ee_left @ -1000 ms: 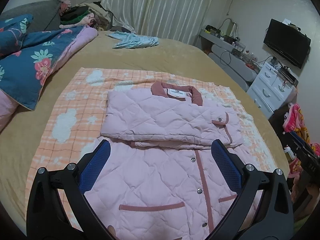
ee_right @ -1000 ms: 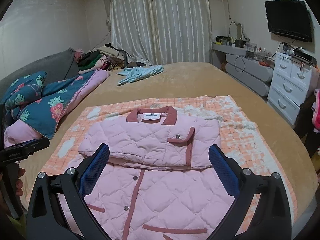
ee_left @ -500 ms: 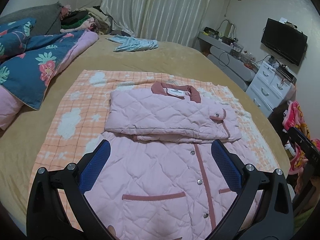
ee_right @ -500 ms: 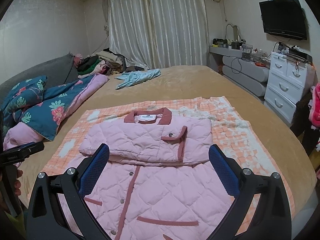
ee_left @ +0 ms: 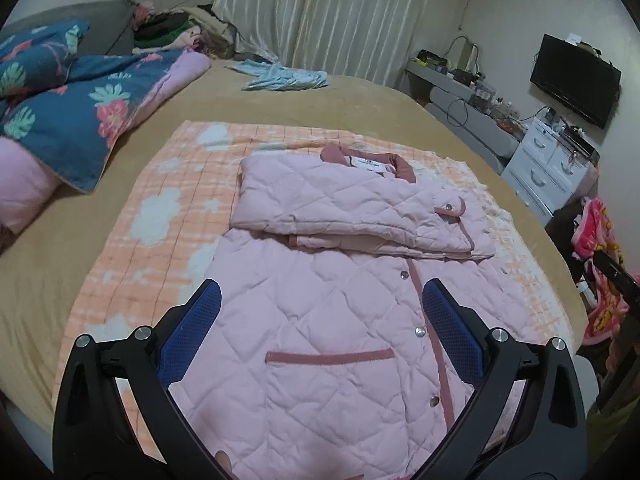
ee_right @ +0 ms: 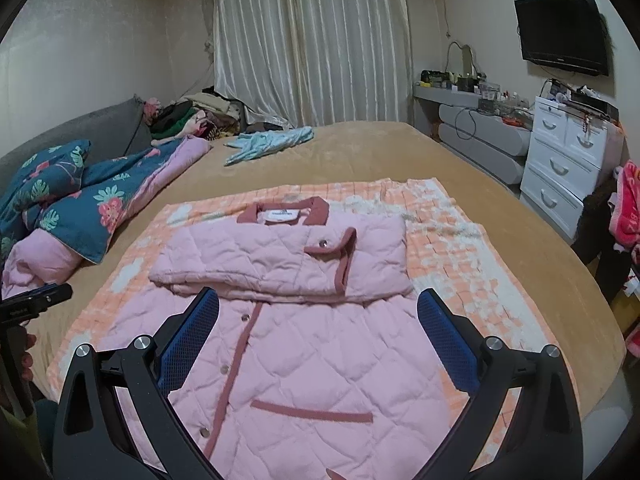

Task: Fold large clothes
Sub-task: 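Raise both tools and move them toward the larger pink jacket's hem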

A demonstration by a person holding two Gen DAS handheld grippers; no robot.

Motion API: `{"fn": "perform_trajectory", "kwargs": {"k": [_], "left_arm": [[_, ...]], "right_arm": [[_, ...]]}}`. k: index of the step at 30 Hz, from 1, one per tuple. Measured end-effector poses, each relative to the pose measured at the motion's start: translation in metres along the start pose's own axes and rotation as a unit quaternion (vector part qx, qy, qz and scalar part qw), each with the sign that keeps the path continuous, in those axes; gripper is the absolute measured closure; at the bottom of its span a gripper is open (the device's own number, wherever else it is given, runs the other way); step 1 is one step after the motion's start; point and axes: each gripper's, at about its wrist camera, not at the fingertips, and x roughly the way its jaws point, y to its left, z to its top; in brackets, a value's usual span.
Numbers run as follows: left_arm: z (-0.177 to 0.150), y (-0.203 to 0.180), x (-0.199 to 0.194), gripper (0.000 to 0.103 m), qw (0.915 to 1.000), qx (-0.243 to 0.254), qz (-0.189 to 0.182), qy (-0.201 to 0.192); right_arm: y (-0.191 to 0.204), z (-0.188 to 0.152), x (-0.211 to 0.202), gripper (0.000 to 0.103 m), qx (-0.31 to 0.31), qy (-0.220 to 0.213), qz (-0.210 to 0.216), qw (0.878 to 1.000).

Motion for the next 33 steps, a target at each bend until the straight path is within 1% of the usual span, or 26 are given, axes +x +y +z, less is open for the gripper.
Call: {"fn": "perform_trajectory", "kwargs": {"k": [2,5,10,16,20,26,33], "left_arm": [[-0.006,0.003,-0.002,0.008,1.0000,0.002,0.009,-0.002],[-0.014,0.008,-0.003,0.008,0.9999,-0.005,0.010,-0.003],[-0.030,0.013,-0.004,0.008,0.9999,-0.004,0.014,-0.003],[-0.047,0.020,0.002,0.008,0.9992,0.002,0.040,0.003],[-0.057,0.021,0.008,0.008,0.9986,0.018,0.049,0.012],[-0.069,0.027,0.017,0.008,0.9976,0.023,0.058,0.029],[-0.085,0.042,0.029,0.008,0.9958,0.023,0.074,0.049]], "right_arm": [[-0.002,-0.005,0.001,0.004,-0.001,0.004,-0.002,1.000],[-0.005,-0.014,0.003,0.004,-0.002,0.012,-0.003,1.000],[-0.009,-0.033,0.008,0.004,-0.017,0.022,-0.020,0.999],[-0.020,-0.055,0.012,0.004,-0.008,0.032,-0.024,0.999],[-0.027,-0.068,0.013,0.004,-0.006,0.034,-0.033,0.999],[-0.039,-0.087,0.014,0.004,-0.007,0.037,-0.042,0.998],[-0.061,-0.115,0.021,0.004,0.000,0.069,-0.052,0.996]]}}
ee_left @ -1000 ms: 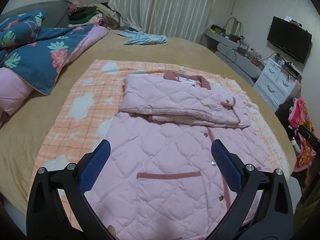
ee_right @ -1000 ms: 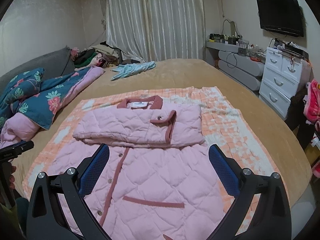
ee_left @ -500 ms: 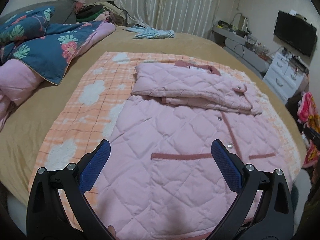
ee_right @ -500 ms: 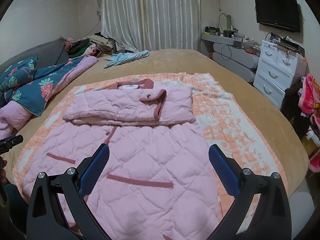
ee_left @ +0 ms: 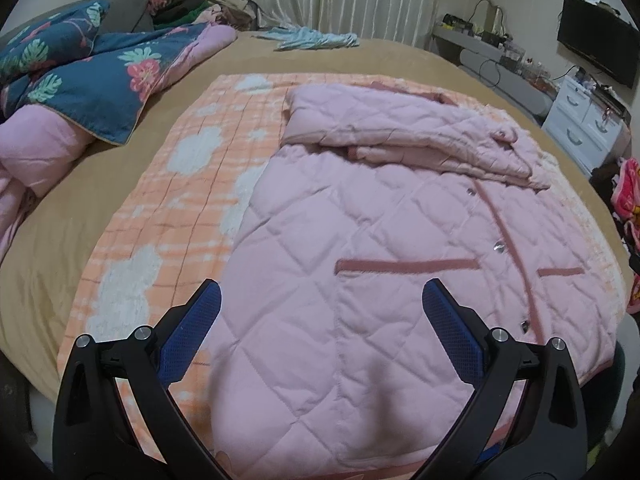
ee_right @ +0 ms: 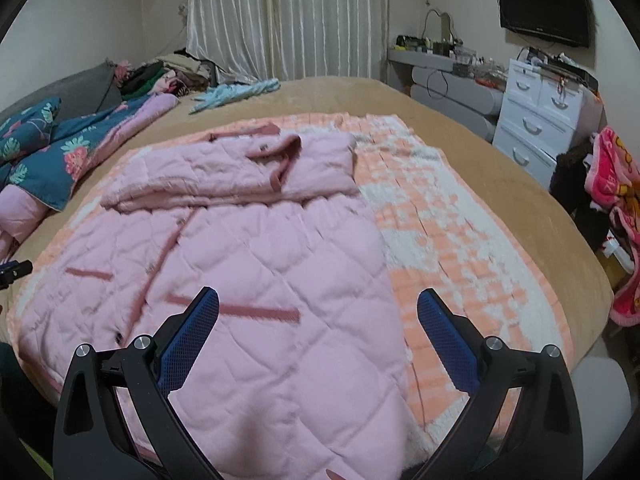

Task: Fold large clothes
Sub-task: 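Raise both tools and move them toward the larger pink jacket's hem, then lower both tools and grasp the ribbed cuffs of the larger jacket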

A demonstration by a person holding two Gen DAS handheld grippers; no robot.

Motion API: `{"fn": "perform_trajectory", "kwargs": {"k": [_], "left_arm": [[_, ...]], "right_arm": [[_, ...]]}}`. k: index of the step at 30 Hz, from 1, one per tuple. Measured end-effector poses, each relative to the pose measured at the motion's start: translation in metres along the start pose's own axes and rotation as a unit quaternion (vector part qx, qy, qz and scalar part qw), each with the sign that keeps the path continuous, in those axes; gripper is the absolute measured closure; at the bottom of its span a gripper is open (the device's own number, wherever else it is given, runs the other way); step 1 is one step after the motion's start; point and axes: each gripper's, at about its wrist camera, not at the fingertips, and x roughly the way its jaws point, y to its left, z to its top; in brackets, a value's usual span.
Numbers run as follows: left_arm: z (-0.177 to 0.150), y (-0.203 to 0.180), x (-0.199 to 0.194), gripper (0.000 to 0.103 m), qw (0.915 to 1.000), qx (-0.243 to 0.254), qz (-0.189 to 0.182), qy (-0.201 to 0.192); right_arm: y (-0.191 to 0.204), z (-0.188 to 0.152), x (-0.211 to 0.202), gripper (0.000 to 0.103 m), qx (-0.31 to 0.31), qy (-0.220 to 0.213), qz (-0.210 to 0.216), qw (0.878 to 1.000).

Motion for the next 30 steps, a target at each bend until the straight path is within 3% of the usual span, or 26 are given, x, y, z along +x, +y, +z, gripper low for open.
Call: {"fn": "perform_trajectory", "kwargs": {"k": [12,20,30], "left_arm": [[-0.032,0.024,0.024,0.008,0.9990,-0.004,0.012,0.044],[-0.059,0.049,0.035,0.008,0.9951,-0.042,-0.011,0.089],[-0.078,0.045,0.028,0.008,0.9937,-0.038,-0.034,0.100]], "right_arm": [[-0.021,-0.039,0.019,0.004,-0.001,0.052,-0.010,0.999],[-0.028,-0.050,0.016,0.004,-0.009,0.064,-0.005,0.998],[-0.045,-0.073,0.013,0.004,-0.001,0.098,0.009,0.995]]}}
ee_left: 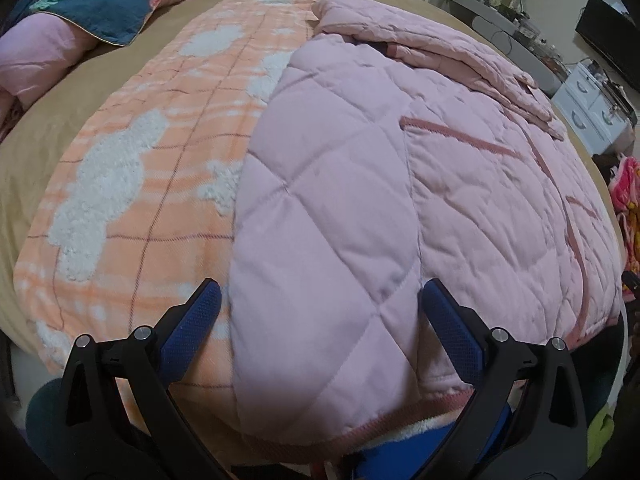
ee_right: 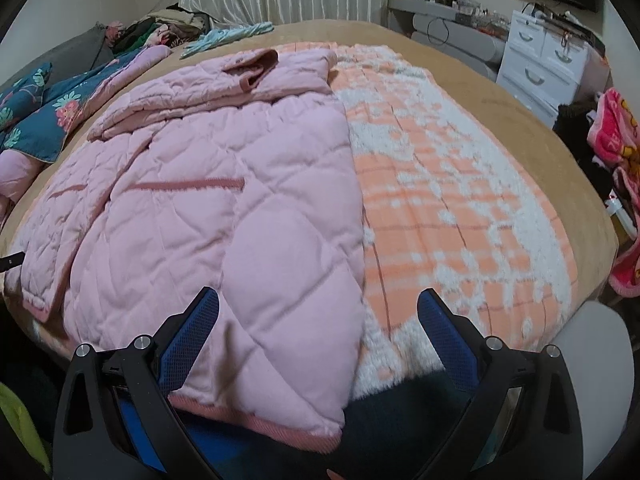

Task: Fold large clothes
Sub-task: 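Lower both tools and grasp the ribbed cuffs of the larger jacket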

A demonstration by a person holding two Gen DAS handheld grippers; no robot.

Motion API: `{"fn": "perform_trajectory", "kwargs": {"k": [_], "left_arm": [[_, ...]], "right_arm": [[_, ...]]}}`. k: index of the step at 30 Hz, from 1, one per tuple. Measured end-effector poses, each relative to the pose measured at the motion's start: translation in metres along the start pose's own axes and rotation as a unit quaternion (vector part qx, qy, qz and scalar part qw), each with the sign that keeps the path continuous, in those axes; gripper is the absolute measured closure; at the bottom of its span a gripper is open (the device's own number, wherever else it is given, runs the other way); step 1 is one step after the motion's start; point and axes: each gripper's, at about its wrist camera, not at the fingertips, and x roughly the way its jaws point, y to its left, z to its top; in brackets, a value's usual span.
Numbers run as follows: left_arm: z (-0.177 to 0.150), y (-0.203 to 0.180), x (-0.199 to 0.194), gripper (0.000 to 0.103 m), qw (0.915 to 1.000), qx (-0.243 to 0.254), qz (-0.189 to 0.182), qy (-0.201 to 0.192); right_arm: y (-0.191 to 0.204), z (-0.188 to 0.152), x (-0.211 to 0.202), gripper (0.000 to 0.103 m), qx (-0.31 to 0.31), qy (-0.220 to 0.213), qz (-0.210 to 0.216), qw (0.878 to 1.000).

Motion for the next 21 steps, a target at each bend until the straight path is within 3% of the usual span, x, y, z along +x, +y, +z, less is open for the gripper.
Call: {"fn": "perform_trajectory", "kwargs": {"k": [12,21], "left_arm": [[-0.009,-0.005,0.001,0.008,0.9997,-0.004,-0.021,0.011],[-0.014,-0.005,0.000,0.008,0.9995,-0.009,-0.026,0.011]], "right_arm": [[0.000,-0.030,0.022,0.004,-0.012,0.093,0.073,0.993],[0.017,-0.044,0.032,0.004,-0.040,0.121,0.103,0.986]]}}
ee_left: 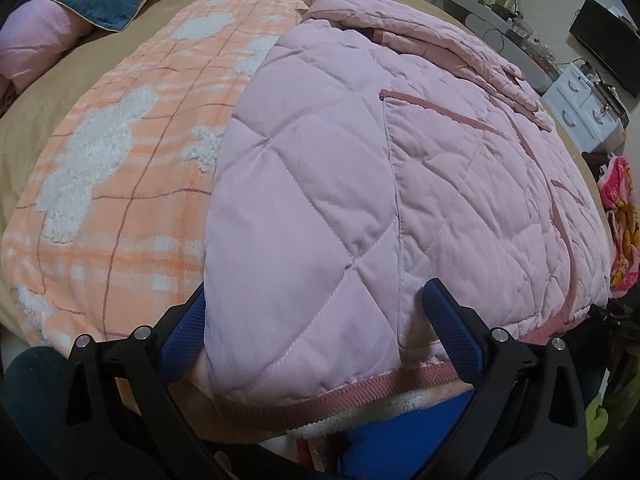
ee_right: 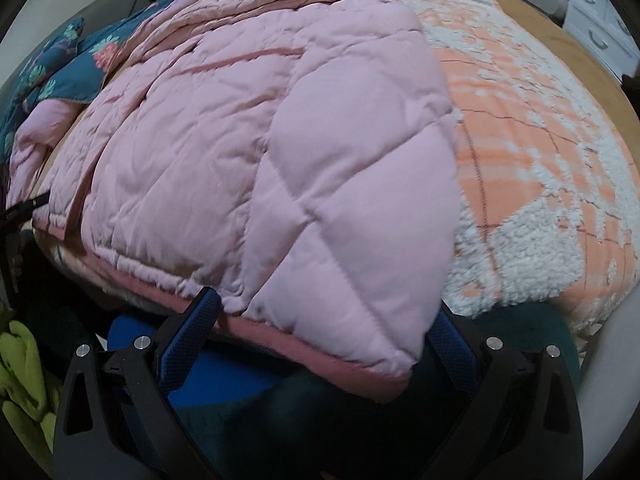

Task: Fold large clothes
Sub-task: 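Lower both tools and grasp the ribbed cuffs of the larger jacket, then lift the held ribbed cuffs up off the bed with both tools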

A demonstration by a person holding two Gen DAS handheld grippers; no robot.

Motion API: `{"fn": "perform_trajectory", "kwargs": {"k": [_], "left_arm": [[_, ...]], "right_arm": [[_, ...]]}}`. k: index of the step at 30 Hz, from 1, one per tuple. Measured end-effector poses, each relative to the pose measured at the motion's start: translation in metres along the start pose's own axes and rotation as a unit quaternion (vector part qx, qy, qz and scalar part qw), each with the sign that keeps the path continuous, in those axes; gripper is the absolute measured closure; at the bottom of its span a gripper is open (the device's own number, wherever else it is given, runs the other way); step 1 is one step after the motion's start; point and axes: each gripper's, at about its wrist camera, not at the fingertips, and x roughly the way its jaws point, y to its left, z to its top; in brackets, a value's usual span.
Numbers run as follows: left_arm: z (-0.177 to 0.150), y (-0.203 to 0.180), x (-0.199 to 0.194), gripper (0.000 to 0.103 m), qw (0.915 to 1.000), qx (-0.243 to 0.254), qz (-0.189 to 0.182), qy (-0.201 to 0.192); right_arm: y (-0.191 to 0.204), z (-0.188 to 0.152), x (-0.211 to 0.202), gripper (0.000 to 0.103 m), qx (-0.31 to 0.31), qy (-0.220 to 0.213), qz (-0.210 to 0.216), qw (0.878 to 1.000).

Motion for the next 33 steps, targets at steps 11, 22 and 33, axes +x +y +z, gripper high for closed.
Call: {"fn": "perform_trajectory", "kwargs": {"k": [11,22,33], "left_arm": [[-0.003,-0.001,0.000,0.026,1.0000,0.002,-0.003,-0.003],[-0.002,-0.026,-0.035,0.092,0.9974,0.052,0.011,-0.050],[0.027,-0.044,-0.063,0.096,0.9918,0.067,0.003,-0.109]], "right_arm": [[0.000,0.004,-0.032,0.082,0.000,-0.053,0.032,0.998],[0.008,0.028,-0.075,0.087,0.011,-0.148,0.056,0.987],[0.025,0.055,-0.113,0.089,-0.005,-0.240,0.057,0.969]]}}
